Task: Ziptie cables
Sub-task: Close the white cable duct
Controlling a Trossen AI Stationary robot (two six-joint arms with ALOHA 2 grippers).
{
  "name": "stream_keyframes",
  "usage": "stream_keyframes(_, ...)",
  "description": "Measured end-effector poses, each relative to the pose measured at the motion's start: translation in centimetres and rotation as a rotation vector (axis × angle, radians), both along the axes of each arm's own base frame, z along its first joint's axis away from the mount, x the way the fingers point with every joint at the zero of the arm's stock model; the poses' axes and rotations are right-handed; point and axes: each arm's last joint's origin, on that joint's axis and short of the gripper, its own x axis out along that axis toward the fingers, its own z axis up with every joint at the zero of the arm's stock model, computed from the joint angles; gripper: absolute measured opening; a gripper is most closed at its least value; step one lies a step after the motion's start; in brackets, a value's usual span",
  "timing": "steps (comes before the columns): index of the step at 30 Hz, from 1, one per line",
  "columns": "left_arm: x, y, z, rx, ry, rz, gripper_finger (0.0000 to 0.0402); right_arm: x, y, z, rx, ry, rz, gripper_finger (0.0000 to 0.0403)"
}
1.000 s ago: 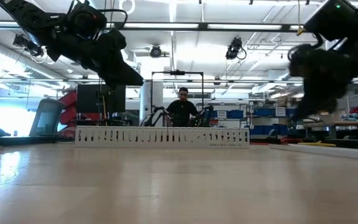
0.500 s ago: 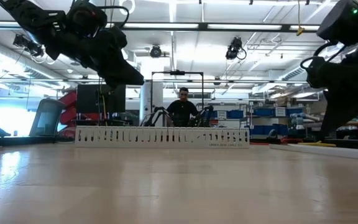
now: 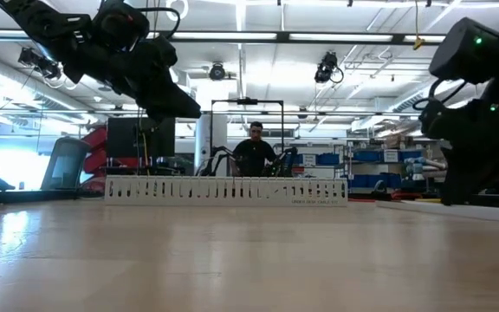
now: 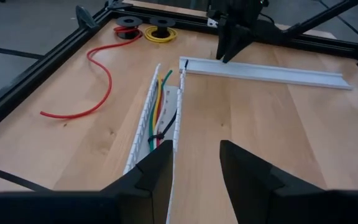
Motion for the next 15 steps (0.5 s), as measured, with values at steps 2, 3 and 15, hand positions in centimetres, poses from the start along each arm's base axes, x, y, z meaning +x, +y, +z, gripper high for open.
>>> stream_keyframes(2, 0.0, 0.0, 0.0, -0.012, -0.001, 0.005, 0.0143, 0.3, 0.0, -0.3, 0.002, 0.012, 0.001, 0.0103)
stream_keyframes(3, 0.0, 0.0, 0.0, -0.016, -0.001, 0.006, 0.0143, 0.5, 0.0, -0.4, 0.004, 0.017, 0.003, 0.0106)
stream_keyframes(15, 0.0, -0.1, 0.0, -0.044, -0.003, 0.013, 0.0143, 0.7, 0.9, -1.3, 0.031, 0.091, 0.112, 0.0011)
